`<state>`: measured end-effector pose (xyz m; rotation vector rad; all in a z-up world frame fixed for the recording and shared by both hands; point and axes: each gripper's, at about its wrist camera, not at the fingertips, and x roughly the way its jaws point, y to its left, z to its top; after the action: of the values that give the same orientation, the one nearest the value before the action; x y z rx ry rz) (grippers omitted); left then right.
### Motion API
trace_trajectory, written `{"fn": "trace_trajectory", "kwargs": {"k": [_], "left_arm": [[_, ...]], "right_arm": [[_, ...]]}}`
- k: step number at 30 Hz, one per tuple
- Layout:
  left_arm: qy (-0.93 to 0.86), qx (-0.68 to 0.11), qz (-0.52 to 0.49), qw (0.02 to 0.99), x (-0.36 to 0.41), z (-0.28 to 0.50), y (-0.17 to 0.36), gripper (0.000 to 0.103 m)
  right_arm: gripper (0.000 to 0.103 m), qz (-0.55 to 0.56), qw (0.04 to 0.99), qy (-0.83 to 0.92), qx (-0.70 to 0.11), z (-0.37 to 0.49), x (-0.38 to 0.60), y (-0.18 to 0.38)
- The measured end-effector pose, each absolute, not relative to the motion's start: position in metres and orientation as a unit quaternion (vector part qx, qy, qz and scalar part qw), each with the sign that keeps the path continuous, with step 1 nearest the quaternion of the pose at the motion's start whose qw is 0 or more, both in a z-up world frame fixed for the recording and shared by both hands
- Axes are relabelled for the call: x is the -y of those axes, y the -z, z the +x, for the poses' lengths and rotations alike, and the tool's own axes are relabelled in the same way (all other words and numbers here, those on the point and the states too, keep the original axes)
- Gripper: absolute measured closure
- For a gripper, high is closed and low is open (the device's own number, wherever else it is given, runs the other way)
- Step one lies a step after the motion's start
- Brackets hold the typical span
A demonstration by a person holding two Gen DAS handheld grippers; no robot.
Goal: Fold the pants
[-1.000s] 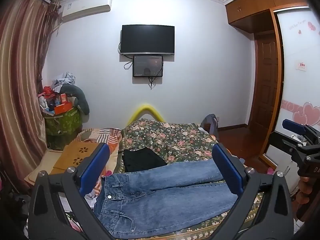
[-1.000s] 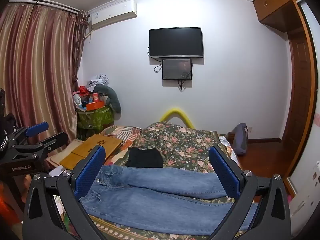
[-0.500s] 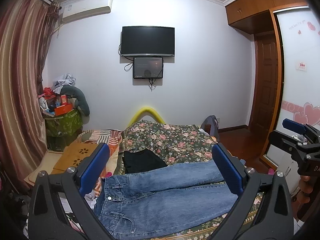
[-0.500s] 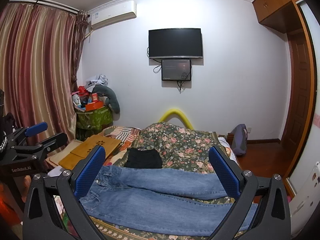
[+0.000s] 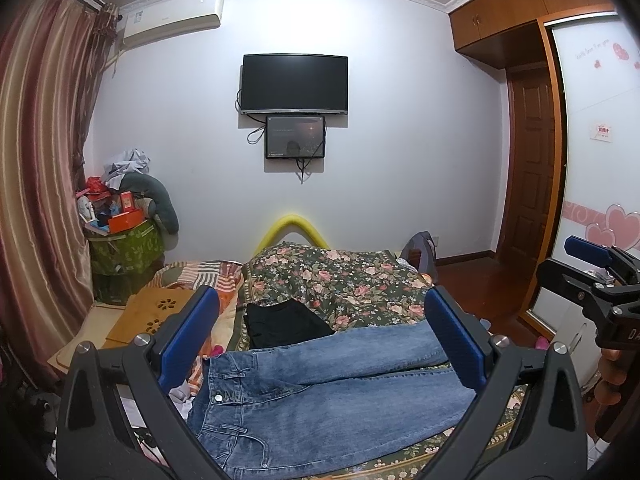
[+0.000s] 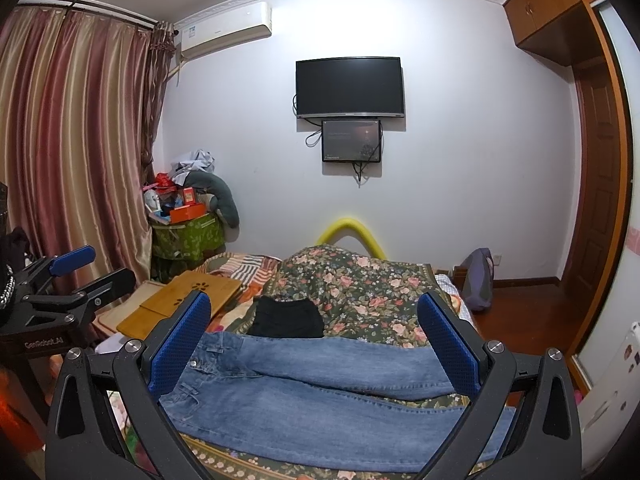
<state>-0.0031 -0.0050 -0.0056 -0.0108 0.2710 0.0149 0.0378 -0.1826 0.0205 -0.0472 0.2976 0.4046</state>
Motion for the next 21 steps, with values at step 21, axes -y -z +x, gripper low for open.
{"fn": "trace_trajectory", "kwargs": {"k": [21], "left_arm": [[-0.004, -0.134, -0.009, 0.991, 0.0030, -0.0016, 0.0050, 0.000]], "right_arm": [[0.000, -0.021, 0.968, -0.201, -0.148, 0.0385, 0.1830, -0.0176]]}}
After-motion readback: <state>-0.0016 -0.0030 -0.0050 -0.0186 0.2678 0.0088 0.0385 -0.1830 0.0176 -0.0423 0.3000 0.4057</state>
